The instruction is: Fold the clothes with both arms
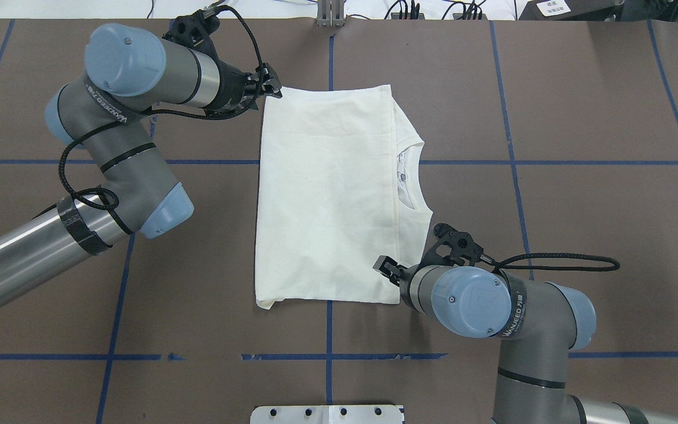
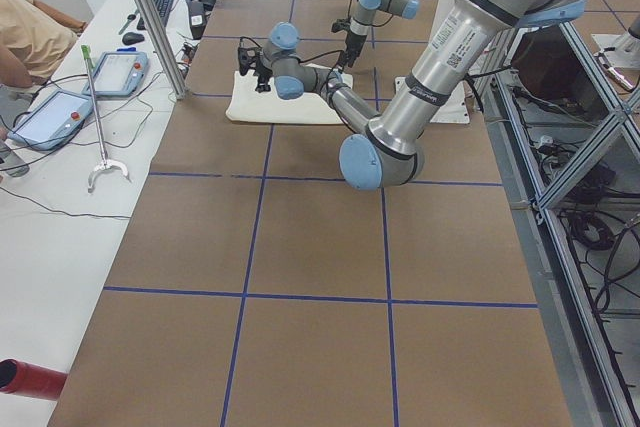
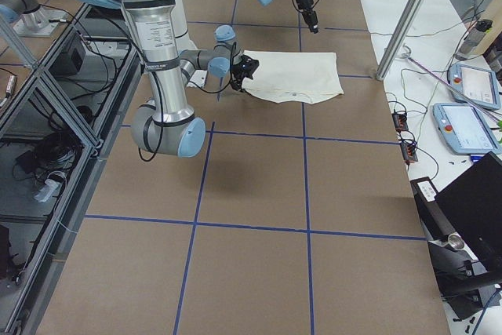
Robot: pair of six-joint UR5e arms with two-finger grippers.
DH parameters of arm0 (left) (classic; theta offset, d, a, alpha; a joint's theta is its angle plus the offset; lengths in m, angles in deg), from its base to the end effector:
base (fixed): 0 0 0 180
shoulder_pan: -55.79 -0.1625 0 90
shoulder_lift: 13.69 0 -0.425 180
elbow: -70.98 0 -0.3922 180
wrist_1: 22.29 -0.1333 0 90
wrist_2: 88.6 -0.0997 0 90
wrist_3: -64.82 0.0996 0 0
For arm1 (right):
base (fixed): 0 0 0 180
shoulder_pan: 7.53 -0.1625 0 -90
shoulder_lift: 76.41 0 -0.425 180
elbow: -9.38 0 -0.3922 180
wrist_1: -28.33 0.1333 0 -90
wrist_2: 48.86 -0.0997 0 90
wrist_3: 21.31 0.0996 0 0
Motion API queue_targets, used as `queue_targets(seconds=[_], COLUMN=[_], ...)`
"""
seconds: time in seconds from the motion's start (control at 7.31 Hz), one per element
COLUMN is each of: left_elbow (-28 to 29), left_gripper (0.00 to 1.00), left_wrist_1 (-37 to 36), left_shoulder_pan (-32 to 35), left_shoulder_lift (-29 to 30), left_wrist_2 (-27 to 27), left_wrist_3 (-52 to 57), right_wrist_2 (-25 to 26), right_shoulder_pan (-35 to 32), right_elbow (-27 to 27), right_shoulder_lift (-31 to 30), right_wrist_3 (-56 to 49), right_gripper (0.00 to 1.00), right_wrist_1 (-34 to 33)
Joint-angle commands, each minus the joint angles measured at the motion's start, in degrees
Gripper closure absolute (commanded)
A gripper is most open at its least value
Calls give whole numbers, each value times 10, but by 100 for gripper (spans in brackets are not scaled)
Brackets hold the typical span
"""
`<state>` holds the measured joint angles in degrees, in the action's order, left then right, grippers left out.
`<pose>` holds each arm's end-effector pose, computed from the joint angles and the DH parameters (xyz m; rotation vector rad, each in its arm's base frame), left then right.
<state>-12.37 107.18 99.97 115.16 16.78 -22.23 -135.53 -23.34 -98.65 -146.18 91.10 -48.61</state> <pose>0.4426 -0.5791 0.2201 0.2864 1.2431 -0.4529 -0.5345 -0.2959 0.3027 0.0026 -0.9143 0.6470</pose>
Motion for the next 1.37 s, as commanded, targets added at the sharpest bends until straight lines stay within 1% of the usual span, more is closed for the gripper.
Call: queue_targets(seconds=[0.0, 0.14, 0.55, 0.82, 1.09, 1.23], left_elbow=[0, -1, -1, -1, -1, -1], left_gripper=[40, 40, 40, 40, 40, 40], left_wrist_1=[0, 0, 0, 0, 0, 0], left_shoulder_pan=[-1, -1, -1, -1, -1, -1], left_shoulder_lift=[0, 0, 0, 0, 0, 0], left_wrist_2=[0, 0, -1, -1, -1, -1], left_wrist_3=[0, -4, -5, -5, -8, -12], right_wrist_2=[-1, -1, -2, -3, -4, -5], right_shoulder_pan=[-4, -4, -4, -4, -5, -5], right_elbow=[5, 10, 26, 26, 27, 33], right_shoulder_lift=[12, 23, 27, 27, 32, 33], right_wrist_3=[-4, -9, -22, -22, -22, -23], right_gripper=[15, 16, 17, 17, 21, 22], right_wrist_1=[-6, -27, -30, -30, -31, -31])
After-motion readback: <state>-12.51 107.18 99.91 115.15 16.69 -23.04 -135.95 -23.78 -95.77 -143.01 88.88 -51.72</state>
